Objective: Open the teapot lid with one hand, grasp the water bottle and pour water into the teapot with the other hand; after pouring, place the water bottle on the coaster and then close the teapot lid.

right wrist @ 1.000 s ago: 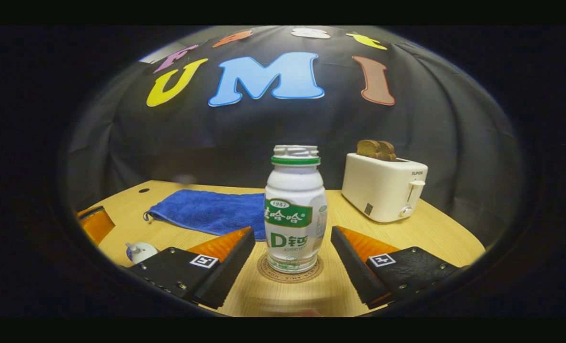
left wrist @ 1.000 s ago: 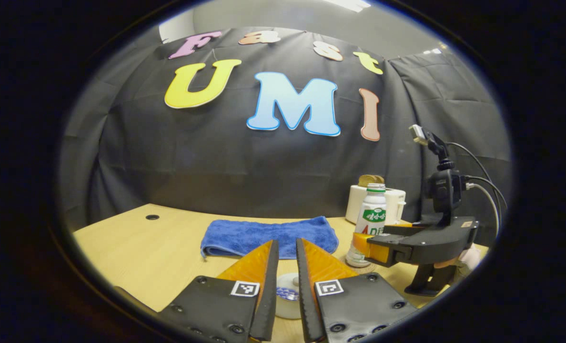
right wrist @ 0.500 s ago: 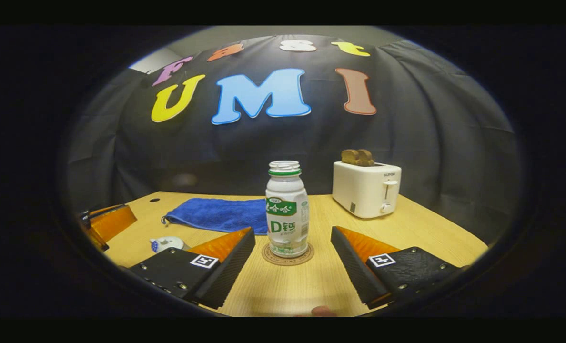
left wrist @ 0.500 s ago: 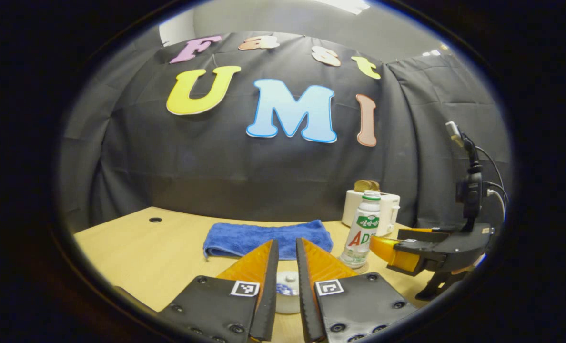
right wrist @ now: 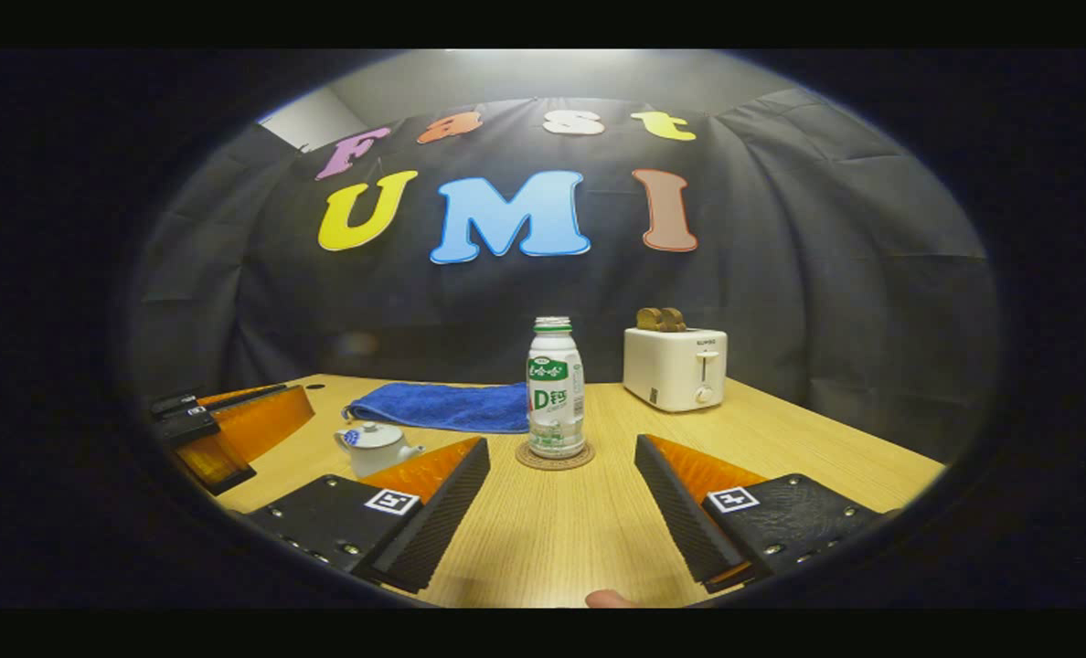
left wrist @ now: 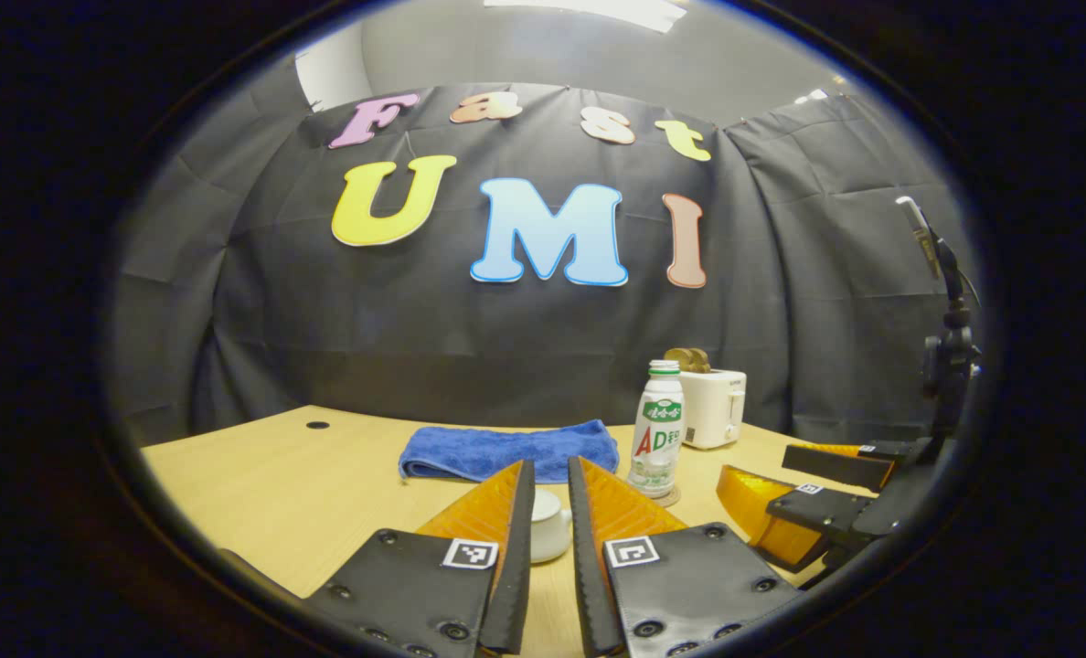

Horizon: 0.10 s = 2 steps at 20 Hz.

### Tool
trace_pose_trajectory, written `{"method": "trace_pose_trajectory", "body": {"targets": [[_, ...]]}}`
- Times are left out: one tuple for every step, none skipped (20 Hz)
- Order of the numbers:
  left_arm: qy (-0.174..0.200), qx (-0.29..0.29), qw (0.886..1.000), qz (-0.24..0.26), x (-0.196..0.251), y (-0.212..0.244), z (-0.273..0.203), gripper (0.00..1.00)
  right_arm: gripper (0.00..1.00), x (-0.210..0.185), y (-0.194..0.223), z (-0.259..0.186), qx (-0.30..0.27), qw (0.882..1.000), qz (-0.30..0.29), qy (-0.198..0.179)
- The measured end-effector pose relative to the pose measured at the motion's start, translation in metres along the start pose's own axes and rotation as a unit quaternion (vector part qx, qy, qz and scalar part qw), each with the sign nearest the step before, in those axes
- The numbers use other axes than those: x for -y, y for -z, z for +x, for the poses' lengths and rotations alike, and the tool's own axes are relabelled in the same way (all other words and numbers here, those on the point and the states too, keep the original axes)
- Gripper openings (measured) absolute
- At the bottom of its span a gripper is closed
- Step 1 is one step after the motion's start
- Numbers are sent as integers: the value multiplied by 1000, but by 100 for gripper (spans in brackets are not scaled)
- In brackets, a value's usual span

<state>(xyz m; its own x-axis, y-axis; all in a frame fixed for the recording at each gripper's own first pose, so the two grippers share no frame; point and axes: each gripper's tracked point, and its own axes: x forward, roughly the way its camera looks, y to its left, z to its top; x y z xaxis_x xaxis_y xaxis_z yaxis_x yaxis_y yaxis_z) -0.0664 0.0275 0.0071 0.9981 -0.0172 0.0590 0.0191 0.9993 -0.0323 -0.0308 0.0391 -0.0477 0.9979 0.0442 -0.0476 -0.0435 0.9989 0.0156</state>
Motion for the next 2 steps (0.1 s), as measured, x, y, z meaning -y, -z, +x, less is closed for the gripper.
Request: {"method": "trace_pose_trajectory", "body": {"targets": [[-1, 1, 1000, 2, 2, 3, -3, 22, 99, -1, 1, -4, 6, 1000, -3, 2], [-2, -1, 1000, 5, 4, 5, -4, 22, 99, -1, 2, -6, 9, 1000, -7, 3]]}}
